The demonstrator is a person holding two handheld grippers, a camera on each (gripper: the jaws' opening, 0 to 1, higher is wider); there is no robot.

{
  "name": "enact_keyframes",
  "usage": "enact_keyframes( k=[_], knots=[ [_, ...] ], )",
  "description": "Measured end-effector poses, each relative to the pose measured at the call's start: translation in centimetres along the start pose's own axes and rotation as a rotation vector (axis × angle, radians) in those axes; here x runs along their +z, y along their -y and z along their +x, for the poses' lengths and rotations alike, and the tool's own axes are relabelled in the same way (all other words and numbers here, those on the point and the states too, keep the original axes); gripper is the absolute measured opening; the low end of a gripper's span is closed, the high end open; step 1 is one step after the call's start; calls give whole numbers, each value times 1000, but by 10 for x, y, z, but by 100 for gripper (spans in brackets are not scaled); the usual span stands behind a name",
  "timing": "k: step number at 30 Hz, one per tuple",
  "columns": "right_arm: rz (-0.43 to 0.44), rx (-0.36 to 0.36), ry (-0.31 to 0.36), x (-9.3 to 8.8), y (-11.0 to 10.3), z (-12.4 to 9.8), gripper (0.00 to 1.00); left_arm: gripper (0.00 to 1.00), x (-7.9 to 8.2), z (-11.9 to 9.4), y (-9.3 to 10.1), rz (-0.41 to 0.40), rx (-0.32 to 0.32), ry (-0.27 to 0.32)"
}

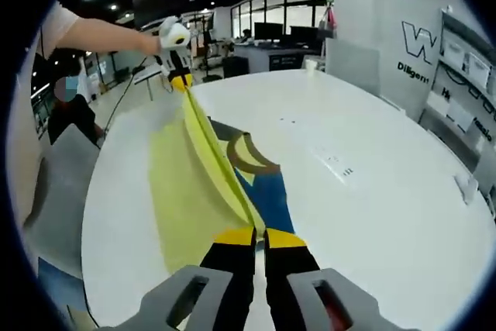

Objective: Fold the garment on the visible template until the final outline fits inside the template.

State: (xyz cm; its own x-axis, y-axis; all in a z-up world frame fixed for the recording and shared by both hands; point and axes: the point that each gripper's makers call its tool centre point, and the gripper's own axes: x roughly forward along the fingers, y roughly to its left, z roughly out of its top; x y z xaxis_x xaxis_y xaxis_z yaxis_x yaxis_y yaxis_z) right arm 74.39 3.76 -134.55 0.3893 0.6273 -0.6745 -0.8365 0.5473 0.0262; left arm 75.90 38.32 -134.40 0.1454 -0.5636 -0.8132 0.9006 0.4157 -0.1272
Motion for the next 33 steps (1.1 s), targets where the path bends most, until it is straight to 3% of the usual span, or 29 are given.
enact_keyframes(
  k=[13, 22, 26, 33],
  knots=[
    [94, -16, -22, -7, 31, 22, 0, 4, 8, 26, -37, -107, 2, 4],
    [192, -21, -59, -18, 45, 44, 0, 4, 8, 47, -54, -242, -7, -16],
    [223, -23, -83, -24, 47, 53, 0, 4, 1, 57, -59, -291, -7, -43],
    [284, -31, -108, -33, 53, 65, 0, 4, -5, 67, -68, -428, -10, -40]
  ],
)
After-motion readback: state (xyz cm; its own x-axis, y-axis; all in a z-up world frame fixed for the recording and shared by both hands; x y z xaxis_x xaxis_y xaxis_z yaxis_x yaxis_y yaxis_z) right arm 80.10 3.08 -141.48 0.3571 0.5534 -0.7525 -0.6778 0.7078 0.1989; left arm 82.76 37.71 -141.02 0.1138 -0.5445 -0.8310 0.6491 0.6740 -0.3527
